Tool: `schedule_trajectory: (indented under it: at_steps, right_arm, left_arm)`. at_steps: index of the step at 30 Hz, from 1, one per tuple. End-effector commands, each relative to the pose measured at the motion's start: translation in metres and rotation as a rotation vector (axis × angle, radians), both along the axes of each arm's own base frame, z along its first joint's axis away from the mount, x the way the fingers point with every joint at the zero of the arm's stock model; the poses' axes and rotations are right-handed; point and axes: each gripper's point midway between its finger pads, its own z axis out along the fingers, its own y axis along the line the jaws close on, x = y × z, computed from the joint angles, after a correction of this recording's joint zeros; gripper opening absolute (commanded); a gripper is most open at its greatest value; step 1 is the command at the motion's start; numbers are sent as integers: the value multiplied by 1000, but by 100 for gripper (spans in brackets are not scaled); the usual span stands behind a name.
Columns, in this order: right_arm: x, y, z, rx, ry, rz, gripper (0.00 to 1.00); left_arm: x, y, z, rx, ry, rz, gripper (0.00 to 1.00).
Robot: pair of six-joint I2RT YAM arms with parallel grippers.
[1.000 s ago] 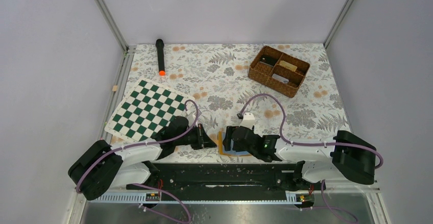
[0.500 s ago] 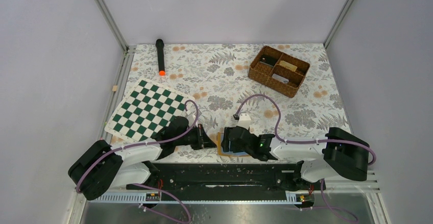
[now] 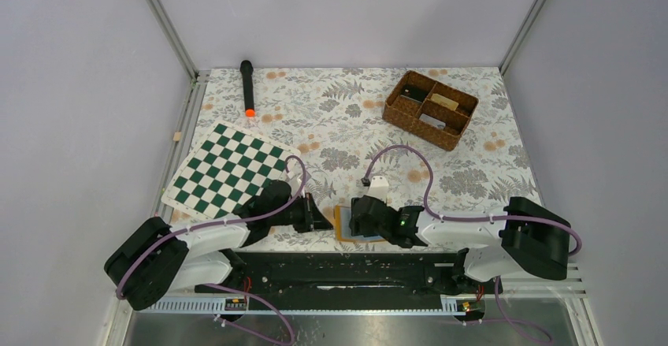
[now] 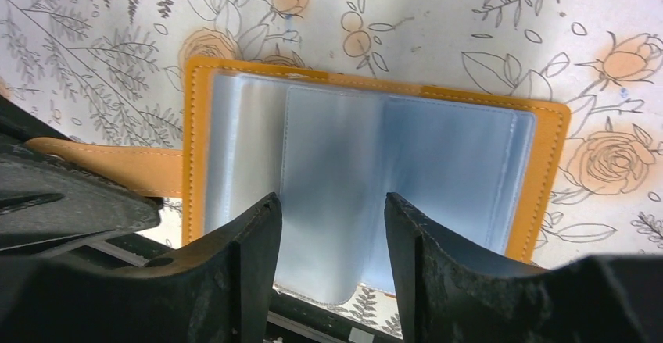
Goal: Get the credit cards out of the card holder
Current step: Remove the credit card from the card holder.
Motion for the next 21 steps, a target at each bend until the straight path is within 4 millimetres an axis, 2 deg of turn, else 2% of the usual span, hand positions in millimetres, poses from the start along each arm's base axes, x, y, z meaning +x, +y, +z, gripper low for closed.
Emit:
schedule_trajectory:
  at_steps: [1,6,10,14,16,18,21]
  right_arm:
    - [5,-10,11,-40,-46,-23,58]
    - [9,-32,18,-113,-80,-61,60]
    - [9,-35,39,-88,-98,-61,61]
    - [6,-10,64,77,-123,9,72]
    - [2,3,72,138,-119,47,73]
    - [1,14,75,190,-121,73,70]
    - [-1,32,80,260,-122,117,55]
  left_arm:
    - [4,-3,11,-19,-50,-8,0]
    - [3,-2,12,-16,-52,-7,0]
    - [3,-2,13,-13,-52,-6,0]
    - [3,-1,13,-14,-55,-3,0]
    - [4,-2,14,-16,-56,-4,0]
    - [4,-2,15,-17,-55,-1,0]
    - [3,-1,13,-16,-52,-1,0]
